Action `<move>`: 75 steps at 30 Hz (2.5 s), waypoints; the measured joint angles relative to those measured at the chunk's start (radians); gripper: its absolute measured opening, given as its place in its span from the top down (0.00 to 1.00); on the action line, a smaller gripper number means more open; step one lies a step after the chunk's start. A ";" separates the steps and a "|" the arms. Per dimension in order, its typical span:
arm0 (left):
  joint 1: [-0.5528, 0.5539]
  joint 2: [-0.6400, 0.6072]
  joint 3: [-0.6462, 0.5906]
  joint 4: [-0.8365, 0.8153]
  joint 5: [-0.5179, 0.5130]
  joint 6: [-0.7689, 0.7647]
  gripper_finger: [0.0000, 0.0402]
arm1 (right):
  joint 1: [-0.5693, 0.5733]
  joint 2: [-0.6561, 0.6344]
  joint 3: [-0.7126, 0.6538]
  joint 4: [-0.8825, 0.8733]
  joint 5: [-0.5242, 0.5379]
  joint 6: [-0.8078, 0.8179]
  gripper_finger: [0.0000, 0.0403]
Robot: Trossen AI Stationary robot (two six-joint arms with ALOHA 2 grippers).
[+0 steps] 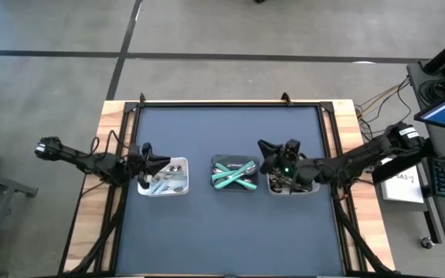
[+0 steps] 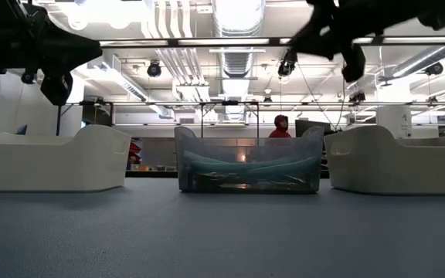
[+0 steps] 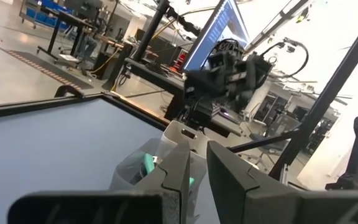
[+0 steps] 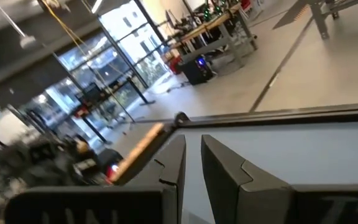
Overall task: Sort silverware by color (type)
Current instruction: Return to Home Position
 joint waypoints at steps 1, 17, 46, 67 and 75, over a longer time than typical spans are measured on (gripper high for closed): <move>0.000 0.000 0.000 -0.001 0.000 0.000 0.90 | 0.000 0.000 0.017 0.000 0.000 0.000 0.89; 0.000 0.001 0.000 -0.006 0.000 -0.024 0.90 | 0.000 0.000 0.235 0.001 0.000 0.000 0.89; -0.002 -0.183 0.000 -0.134 -0.002 -0.025 0.90 | -0.005 -0.287 0.048 -0.024 -0.001 0.000 0.89; -0.002 -0.161 0.000 -0.138 0.000 -0.025 0.90 | 0.005 -0.895 -0.461 -0.109 -0.001 0.000 0.89; -0.002 -0.139 0.000 -0.137 0.000 -0.025 0.90 | 0.007 -1.120 -0.540 -0.116 0.000 0.000 0.89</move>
